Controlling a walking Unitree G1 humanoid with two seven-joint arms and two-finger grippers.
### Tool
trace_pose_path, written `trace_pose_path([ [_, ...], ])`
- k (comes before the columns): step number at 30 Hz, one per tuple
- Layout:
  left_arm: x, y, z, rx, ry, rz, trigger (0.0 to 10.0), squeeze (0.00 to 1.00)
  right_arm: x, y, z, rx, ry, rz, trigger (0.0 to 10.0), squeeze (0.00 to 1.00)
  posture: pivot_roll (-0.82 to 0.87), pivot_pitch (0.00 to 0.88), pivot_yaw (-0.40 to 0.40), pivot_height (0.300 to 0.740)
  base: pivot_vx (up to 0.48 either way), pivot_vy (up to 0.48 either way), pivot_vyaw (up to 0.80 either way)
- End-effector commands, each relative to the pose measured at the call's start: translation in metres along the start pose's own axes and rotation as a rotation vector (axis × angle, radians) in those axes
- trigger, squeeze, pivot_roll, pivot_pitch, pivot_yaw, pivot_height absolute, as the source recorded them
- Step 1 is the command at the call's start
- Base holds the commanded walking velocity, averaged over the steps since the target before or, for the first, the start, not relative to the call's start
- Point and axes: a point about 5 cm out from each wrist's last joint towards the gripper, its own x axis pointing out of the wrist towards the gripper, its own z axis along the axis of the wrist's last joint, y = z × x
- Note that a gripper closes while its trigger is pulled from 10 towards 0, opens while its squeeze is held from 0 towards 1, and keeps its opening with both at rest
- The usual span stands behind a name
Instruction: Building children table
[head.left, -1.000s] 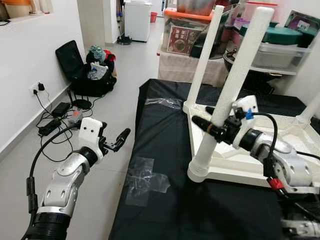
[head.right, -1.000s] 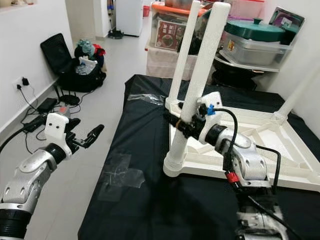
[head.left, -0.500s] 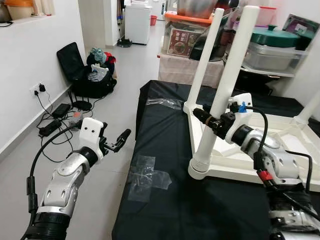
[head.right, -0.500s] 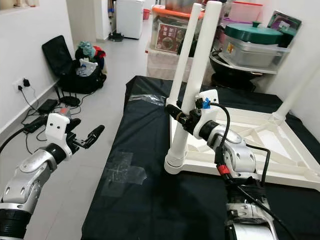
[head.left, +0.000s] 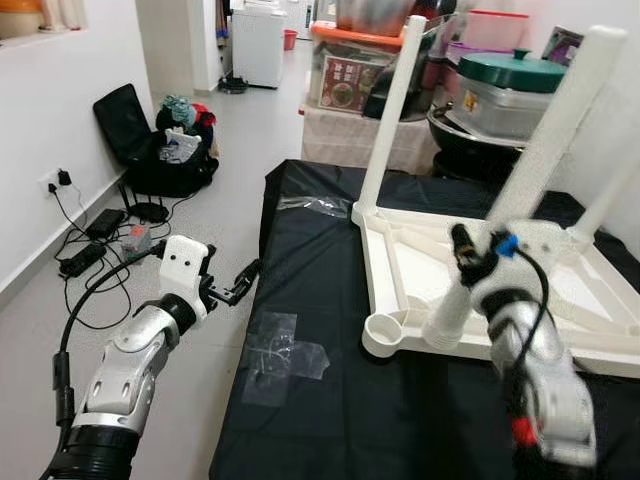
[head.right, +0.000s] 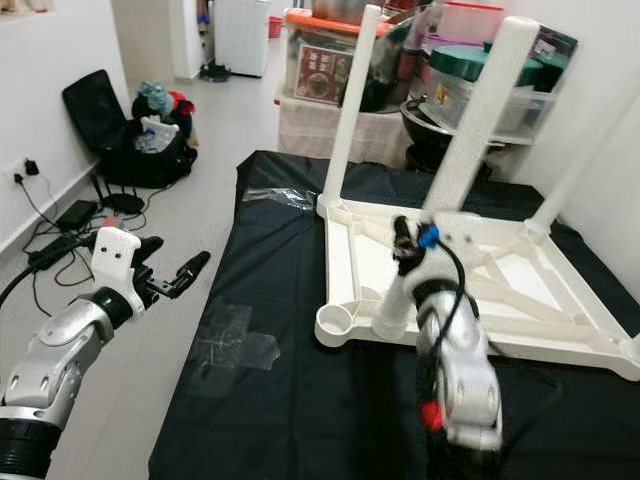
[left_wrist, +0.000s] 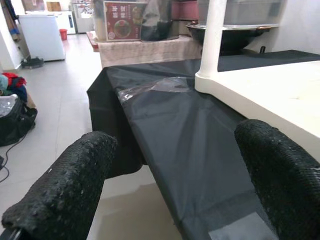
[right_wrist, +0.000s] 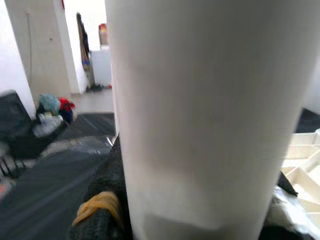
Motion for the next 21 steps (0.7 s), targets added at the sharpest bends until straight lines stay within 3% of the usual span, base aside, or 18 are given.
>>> trace_pose_path([
  [1,0.003,-0.003,-0.001,0.004,0.008,-0.014,10.0,0.0,-0.004,0.014,-0.017,0.104,0.063,0.084,0.0,0.0,0.06,0.0,-0.096,0.74,0.0,0.0,0.0],
  [3,0.009,-0.004,0.001,0.004,0.0,-0.022,10.0,0.0,0.007,0.033,0.005,0.224,-0.038,0.367,0.0,0.0,0.06,0.0,-0.095,0.74,0.0,0.0,0.0],
  [4,0.009,-0.004,0.001,0.004,0.0,-0.022,10.0,0.0,0.007,0.033,0.005,0.224,-0.038,0.367,0.0,0.0,0.06,0.0,-0.095,0.74,0.0,0.0,0.0],
  [6,0.01,-0.004,0.002,0.003,-0.005,-0.023,10.0,0.0,0.013,0.041,0.03,0.234,-0.118,0.571,0.0,0.0,0.07,0.0,-0.104,0.74,0.0,0.0,0.0],
  [7,0.01,-0.004,0.002,0.003,-0.005,-0.023,10.0,0.0,0.013,0.041,0.03,0.234,-0.118,0.571,0.0,0.0,0.07,0.0,-0.104,0.74,0.0,0.0,0.0],
  [9,0.009,-0.004,0.002,0.002,-0.006,-0.019,10.0,0.0,0.013,0.048,0.045,0.206,-0.166,0.749,0.0,0.0,0.07,0.0,-0.108,0.74,0.0,0.0,0.0],
  [12,0.008,-0.003,0.001,0.002,-0.007,-0.017,10.0,0.0,0.012,0.051,0.048,0.18,-0.174,0.827,0.0,0.0,0.08,0.0,-0.116,0.74,0.0,0.0,0.0],
  [15,0.005,-0.002,0.002,0.0,-0.01,-0.003,10.0,0.0,0.018,0.053,0.049,0.097,-0.173,0.934,0.0,0.0,0.09,0.0,-0.129,0.74,0.0,0.0,0.0],
  [19,0.004,-0.001,0.002,0.0,-0.01,0.0,10.0,0.0,0.018,0.053,0.05,0.09,-0.173,0.942,0.0,0.0,0.09,0.0,-0.129,0.74,0.0,0.0,0.0],
  [21,0.002,-0.001,0.0,0.001,-0.007,0.002,10.0,0.0,0.022,0.046,0.044,0.057,-0.135,1.055,0.0,0.0,0.1,0.0,-0.129,0.74,0.0,0.0,0.0],
])
